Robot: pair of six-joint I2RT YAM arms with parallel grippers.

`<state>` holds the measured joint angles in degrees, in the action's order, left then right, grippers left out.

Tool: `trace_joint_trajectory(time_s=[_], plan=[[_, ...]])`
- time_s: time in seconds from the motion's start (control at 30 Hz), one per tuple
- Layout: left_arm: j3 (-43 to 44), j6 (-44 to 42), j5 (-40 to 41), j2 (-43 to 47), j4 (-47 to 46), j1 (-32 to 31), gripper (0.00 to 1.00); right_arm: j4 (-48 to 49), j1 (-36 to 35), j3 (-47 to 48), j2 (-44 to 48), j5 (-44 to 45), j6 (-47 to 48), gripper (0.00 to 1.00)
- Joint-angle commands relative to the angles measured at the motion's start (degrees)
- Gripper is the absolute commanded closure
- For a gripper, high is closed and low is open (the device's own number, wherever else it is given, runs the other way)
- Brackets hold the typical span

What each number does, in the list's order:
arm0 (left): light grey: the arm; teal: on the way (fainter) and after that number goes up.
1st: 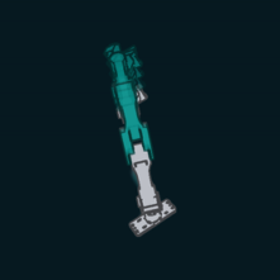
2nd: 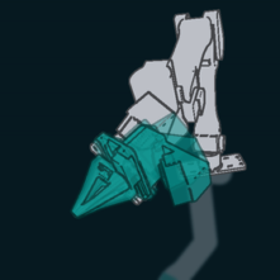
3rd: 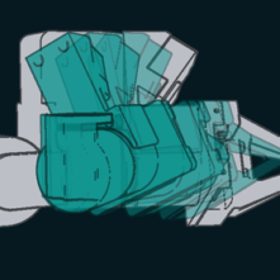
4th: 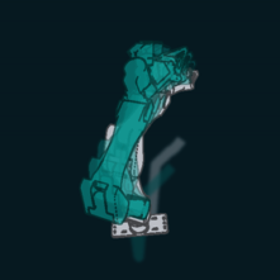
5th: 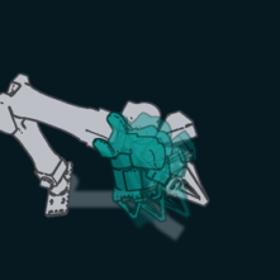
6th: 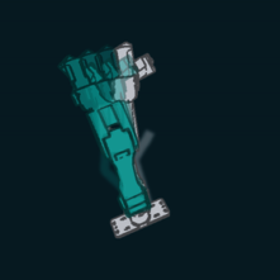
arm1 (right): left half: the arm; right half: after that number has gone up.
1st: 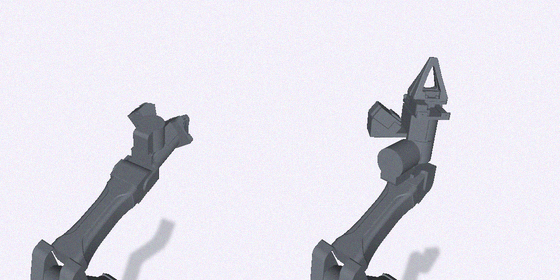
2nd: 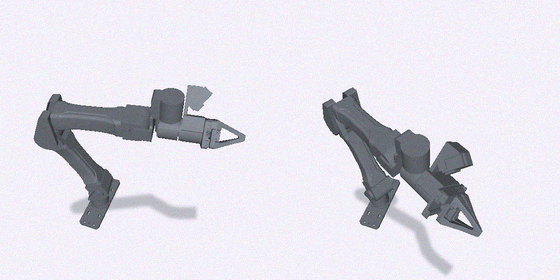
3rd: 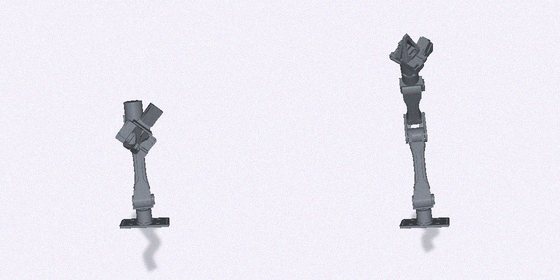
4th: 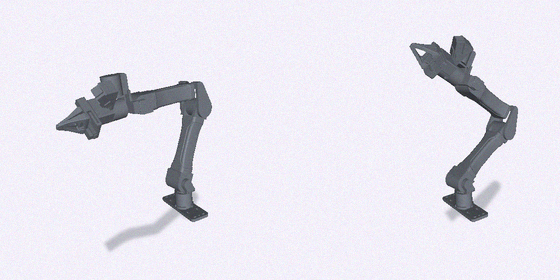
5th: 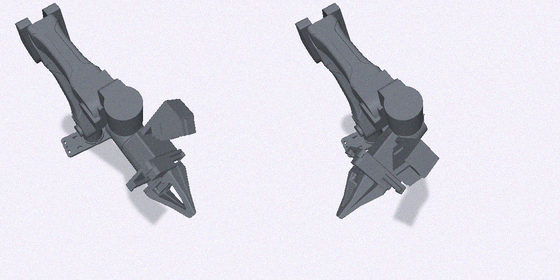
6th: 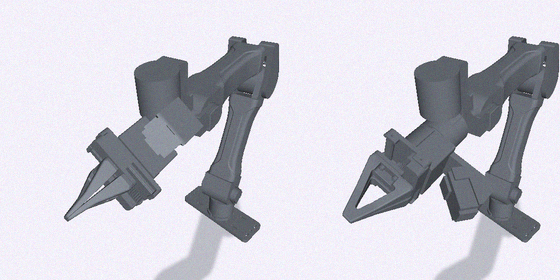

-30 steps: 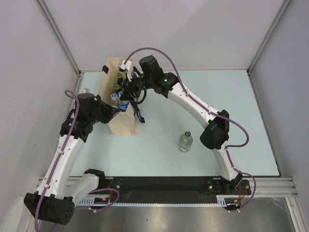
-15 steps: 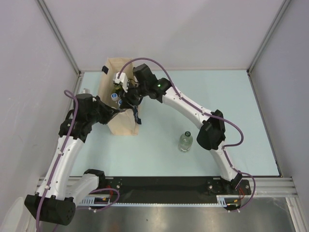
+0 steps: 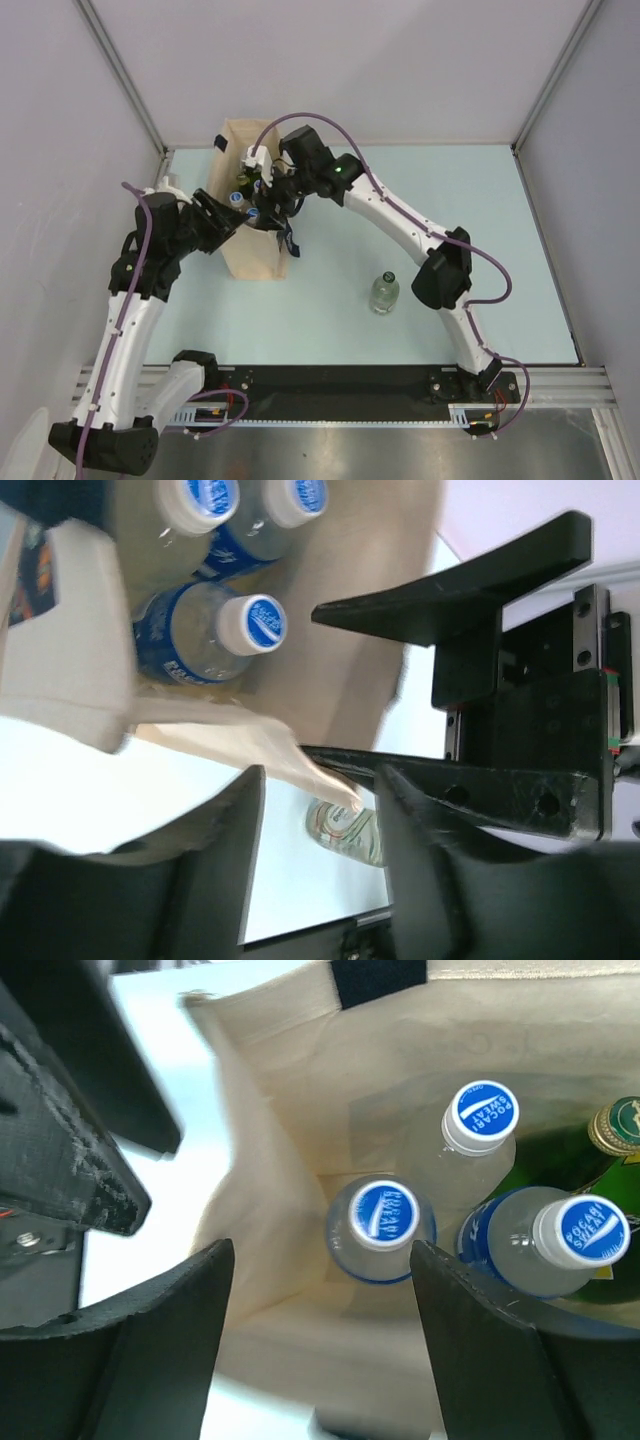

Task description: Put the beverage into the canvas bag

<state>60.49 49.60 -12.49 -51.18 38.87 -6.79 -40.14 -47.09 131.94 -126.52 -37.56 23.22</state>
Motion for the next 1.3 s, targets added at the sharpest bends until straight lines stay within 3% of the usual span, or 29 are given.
trace_joint_trajectory(time_s=[0.0,0.17,0.3,0.37,0.6,0.8,1.0,1.27], plan=[[4.28,-7.93,-6.48,3.27,-4.05,0.63,0.34,-2.66,2.52,3.33,12.07,-10.31,0.07,0.21],[5.95,-13.03,-18.15,3.89,-10.03,0.63,0.17,-4.24,8.84,-4.92,21.3,-14.56,2.34,0.2],[8.24,-14.53,-21.87,1.97,-11.27,-1.29,0.14,-6.26,14.56,-15.9,30.34,-13.68,5.86,0.2],[10.26,-15.76,-21.35,-0.05,-11.45,-5.76,0.13,-6.53,16.84,-22.85,33.34,-12.98,7.7,0.2],[14.39,-19.1,-10.11,-9.63,-11.27,-28.68,0.12,-5.48,29.4,-40.34,45.47,-13.5,6.84,0.19],[18.25,-23.58,0.09,-21.58,-9.61,-43.89,0.11,-2.32,38.9,-52.81,53.91,-15.69,1.75,0.19],[25.81,-29.12,8.44,-32.65,-4.69,-52.79,0.1,-1.17,46.55,-61.43,59.01,-15.26,0.07,0.19],[30.91,-30.79,17.85,-40.84,-2.22,-57.46,0.1,2.35,52.27,-67.42,63.32,-17.55,-4.33,0.19]])
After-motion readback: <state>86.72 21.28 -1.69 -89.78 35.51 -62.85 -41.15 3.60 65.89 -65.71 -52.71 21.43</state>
